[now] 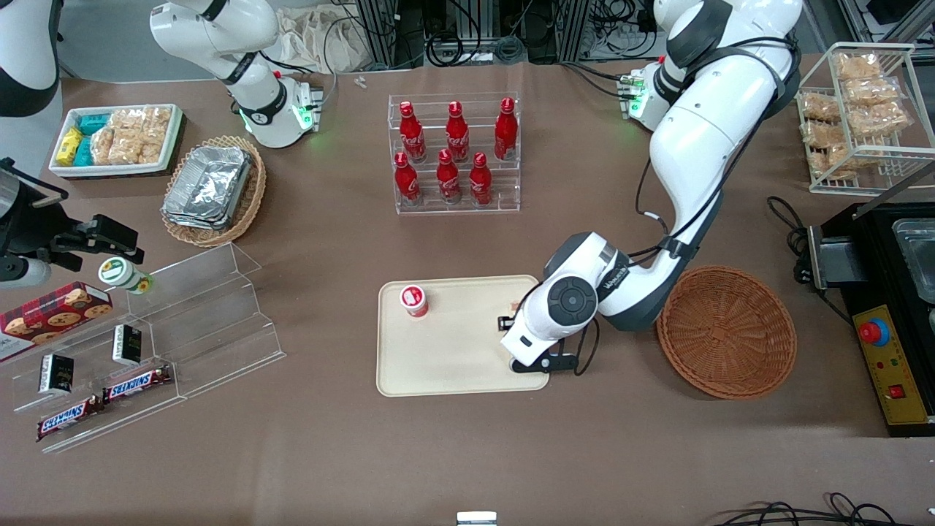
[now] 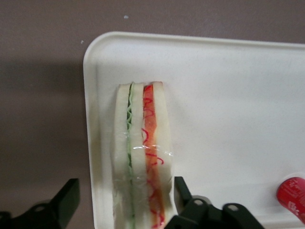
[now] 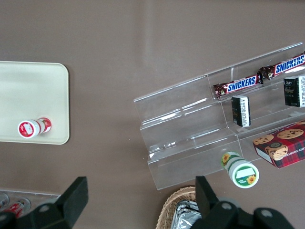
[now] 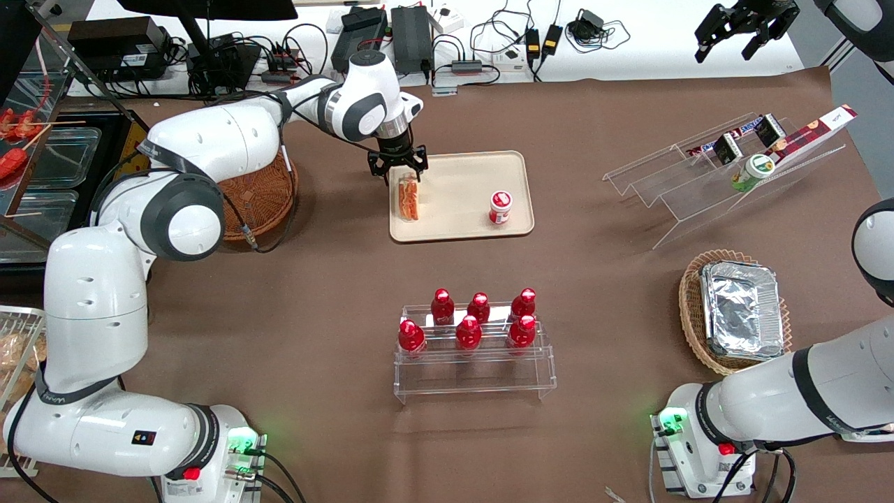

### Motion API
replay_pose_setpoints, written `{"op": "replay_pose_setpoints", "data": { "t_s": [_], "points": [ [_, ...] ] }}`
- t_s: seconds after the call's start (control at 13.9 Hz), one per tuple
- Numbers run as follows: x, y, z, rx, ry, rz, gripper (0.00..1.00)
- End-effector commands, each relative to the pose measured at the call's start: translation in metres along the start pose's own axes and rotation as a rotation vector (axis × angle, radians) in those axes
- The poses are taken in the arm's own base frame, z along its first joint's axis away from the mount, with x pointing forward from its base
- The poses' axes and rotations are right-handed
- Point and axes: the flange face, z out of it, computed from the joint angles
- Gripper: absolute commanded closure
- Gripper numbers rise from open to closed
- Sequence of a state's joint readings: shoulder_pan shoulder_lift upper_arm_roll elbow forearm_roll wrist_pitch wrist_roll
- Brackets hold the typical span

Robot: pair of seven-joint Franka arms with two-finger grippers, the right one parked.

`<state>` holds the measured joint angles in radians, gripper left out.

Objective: Place sandwich from basket to tray

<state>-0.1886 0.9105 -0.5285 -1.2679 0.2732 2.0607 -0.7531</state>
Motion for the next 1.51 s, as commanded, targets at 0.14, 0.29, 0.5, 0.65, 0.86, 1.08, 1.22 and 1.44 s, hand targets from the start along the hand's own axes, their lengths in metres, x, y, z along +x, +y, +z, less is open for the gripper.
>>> {"op": "replay_pose_setpoints", "data": {
  "t_s": [0.14,0.29,0.5,0.65,0.86,1.08,1.22,1.44],
  "points": [
    [-0.003,0.004,-0.047,0.008,0.045,-0.019,0.01],
    [-0.005,0.003,-0.080,0.010,0.091,-0.018,0.02],
    [-0.004,-0.033,-0.134,0.108,0.133,-0.008,0.02],
    [-0.014,-0.052,-0.180,0.167,0.146,0.013,0.04],
    [-0.026,-0.091,-0.234,0.191,0.088,-0.025,0.08],
    [-0.025,-0.152,-0.277,0.182,0.043,0.028,0.06],
    [-0.032,-0.191,-0.301,0.175,0.023,0.065,0.06],
    [-0.044,-0.239,-0.317,0.177,0.014,0.120,0.05]
  ]
}}
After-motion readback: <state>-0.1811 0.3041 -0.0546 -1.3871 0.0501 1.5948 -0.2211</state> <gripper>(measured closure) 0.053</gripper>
